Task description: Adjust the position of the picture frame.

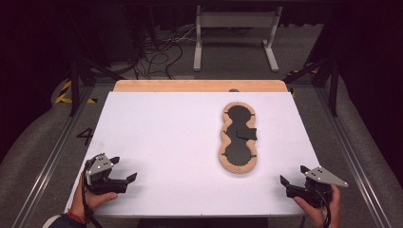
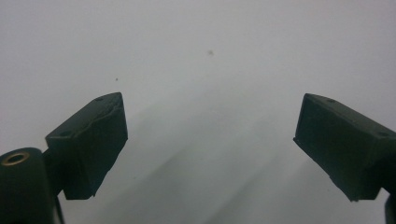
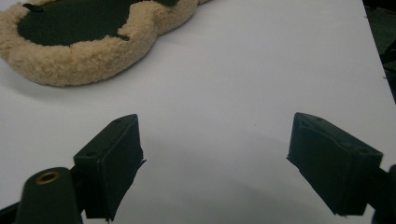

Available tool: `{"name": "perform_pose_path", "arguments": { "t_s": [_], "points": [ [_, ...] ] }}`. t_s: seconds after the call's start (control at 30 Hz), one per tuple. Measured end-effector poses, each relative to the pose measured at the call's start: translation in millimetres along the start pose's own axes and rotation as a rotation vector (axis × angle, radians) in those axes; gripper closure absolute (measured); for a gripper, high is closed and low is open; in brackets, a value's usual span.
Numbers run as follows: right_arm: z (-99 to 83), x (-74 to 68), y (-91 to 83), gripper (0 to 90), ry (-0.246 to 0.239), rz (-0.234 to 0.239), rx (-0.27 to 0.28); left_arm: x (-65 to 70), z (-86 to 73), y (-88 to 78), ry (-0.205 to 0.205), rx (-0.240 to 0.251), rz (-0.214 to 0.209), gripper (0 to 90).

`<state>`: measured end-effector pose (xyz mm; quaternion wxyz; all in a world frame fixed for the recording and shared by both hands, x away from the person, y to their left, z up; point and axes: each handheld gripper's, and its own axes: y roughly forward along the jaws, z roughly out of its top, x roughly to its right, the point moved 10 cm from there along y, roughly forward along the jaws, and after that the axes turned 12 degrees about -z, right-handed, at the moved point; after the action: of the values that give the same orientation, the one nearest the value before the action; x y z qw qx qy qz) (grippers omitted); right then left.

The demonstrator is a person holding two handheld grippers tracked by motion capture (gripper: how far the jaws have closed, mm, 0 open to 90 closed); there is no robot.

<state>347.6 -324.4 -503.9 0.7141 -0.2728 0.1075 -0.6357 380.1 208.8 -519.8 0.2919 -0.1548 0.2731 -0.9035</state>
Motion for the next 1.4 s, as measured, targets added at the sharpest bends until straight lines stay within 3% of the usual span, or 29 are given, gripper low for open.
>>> {"name": "perform_pose_path", "arguments": {
  "t_s": [0.17, 0.3, 0.37, 0.57, 0.77, 0.9, 1.0, 1.1, 1.17, 1.3, 1.4],
  "points": [
    [0.6, -1.4, 3.1, 24.7, 0.001, 0.007, -0.004, -0.9, -2.8, 0.6, 0.018, -0.027, 0.018, 15.9],
    [5.0, -1.7, 7.9, 36.0, 0.016, 0.001, -0.009, 1.9, -4.0, 0.9, 0.016, -0.018, 0.008, 18.7],
    [10.2, -2.8, 11.1, 41.6, 0.021, 0.007, -0.009, 3.1, -7.4, 1.4, 0.033, -0.034, 0.011, 20.1],
    [24.0, -19.3, 27.0, 55.7, -0.026, 0.061, -0.027, 3.7, -4.6, 1.8, 0.050, -0.031, 0.023, 27.4],
    [41.0, -35.5, 50.7, 56.5, 0.007, 0.141, -0.034, 4.7, -3.3, 3.4, 0.057, -0.031, 0.005, 33.6],
    [49.3, -40.7, 59.0, 57.4, -0.004, 0.141, -0.030, 4.5, -5.5, 3.6, 0.066, -0.038, 0.001, 38.2],
    [52.2, -45.6, 65.5, 64.0, -0.030, 0.127, -0.041, 5.0, -9.0, 3.8, 0.068, -0.060, -0.004, 42.1],
    [49.7, -47.3, 72.7, 68.9, -0.054, 0.108, -0.066, 8.7, -12.4, 4.6, 0.084, -0.087, -0.039, 48.7],
    [48.9, -48.0, 76.6, 68.4, -0.047, 0.115, -0.078, 11.1, -11.5, 4.5, 0.086, -0.080, -0.056, 53.4],
    [55.6, -50.0, 79.4, 60.3, 0.027, 0.158, -0.066, 10.6, -10.6, 5.2, 0.085, -0.076, -0.056, 58.8],
    [58.0, -50.6, 77.5, 58.8, 0.043, 0.168, -0.054, 9.9, -12.2, 4.9, 0.080, -0.083, -0.050, 58.3]
  ]
}}
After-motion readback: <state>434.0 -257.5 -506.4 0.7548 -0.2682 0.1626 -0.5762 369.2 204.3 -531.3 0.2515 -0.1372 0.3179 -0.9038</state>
